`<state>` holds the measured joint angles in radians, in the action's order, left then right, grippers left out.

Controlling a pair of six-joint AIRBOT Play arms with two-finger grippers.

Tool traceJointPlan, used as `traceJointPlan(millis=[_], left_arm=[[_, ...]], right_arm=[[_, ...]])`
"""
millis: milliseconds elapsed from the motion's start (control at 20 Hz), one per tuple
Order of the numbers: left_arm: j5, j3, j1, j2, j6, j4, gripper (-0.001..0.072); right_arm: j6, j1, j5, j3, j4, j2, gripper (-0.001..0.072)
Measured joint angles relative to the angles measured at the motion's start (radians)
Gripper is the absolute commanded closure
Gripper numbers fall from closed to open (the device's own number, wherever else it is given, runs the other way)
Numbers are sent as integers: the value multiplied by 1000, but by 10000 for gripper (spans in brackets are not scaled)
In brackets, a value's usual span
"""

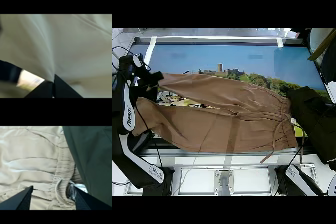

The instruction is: Fold the clothes and pants, and hang the long-sleeved shirts on hangers.

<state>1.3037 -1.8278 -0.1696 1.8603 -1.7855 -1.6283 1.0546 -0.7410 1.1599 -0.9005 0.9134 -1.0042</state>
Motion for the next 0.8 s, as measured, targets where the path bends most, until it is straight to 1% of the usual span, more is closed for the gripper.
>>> traceJointPlan(millis=[100,150,200,250,300,350,550,700,800], left_arm=[[41,47,14,-7,3,-40,697],[53,72,19,-8,5,-53,677],[66,91,23,-9,5,-66,536],[71,103,25,-13,5,-74,324],[72,113,28,-21,5,-81,176],[74,121,29,-34,1,-84,162],[57,134,31,-173,-5,-103,163],[62,158,9,-356,-5,-164,165],[84,228,-42,-502,-10,-191,166]], right_arm=[[0,0,3,0,0,0,158],[-1,0,3,0,1,0,156],[-1,0,5,0,1,0,155],[-1,0,6,0,2,0,156],[-2,0,5,0,2,0,155],[-2,0,6,0,3,0,155],[-4,0,38,-33,33,0,155],[-17,-1,121,-56,114,0,155],[-24,-1,150,-42,144,4,155]])
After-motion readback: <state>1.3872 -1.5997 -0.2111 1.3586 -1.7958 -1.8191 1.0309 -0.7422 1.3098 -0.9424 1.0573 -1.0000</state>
